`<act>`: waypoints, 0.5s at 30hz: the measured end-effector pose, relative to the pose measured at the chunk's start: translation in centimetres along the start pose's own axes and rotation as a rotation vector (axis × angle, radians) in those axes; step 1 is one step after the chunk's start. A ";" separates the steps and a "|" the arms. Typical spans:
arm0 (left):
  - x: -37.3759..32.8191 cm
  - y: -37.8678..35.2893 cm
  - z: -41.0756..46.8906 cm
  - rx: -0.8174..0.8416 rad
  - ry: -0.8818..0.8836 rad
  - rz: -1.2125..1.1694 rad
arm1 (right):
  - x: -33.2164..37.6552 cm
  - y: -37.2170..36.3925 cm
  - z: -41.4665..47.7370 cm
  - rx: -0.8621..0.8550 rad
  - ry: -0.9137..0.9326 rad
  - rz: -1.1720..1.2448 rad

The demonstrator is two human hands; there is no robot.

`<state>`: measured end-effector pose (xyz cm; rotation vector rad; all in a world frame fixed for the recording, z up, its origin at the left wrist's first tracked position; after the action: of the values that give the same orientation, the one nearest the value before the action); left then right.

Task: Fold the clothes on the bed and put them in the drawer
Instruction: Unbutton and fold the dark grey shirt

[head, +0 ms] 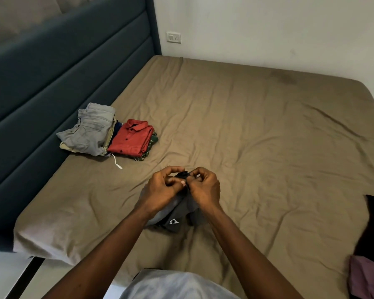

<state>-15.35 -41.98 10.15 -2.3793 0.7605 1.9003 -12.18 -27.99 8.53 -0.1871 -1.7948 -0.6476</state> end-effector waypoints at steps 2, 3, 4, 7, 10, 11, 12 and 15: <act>0.1 -0.7 0.2 -0.083 -0.003 -0.075 | 0.2 -0.1 -0.1 -0.018 0.064 -0.020; 0.0 -1.1 0.2 -0.121 -0.008 -0.092 | 0.2 -0.2 0.0 0.001 0.085 -0.003; -0.2 -1.3 0.2 -0.151 -0.014 -0.109 | 0.1 -0.2 0.2 0.035 0.085 0.037; -0.7 -1.1 0.2 -0.151 -0.015 -0.219 | -0.4 0.3 1.0 0.195 -0.014 0.289; -0.7 -0.7 0.8 -0.057 -0.013 -0.190 | -1.1 1.4 1.8 0.303 -0.030 0.343; -0.6 -0.4 1.2 -0.023 -0.019 -0.169 | -1.4 1.5 2.2 0.290 -0.005 0.269; -0.4 -0.2 1.5 0.007 -0.024 -0.149 | -1.5 1.7 2.5 0.264 0.053 0.137; -0.4 -0.2 2.0 0.111 0.014 -0.154 | -1.4 1.9 3.1 0.218 0.248 -0.151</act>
<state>-17.17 -41.04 9.90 -2.3137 0.6443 1.7385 -13.51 -24.55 7.23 0.1708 -1.6343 -0.5502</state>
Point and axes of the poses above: each hand's wrist, its own z-axis towards the middle knuckle, its own y-axis out of the back of the hand, x = y × z, the point moved 1 cm from there along z, towards the middle knuckle, and after that the axes turned 5 degrees about y, right-handed, at the moved point
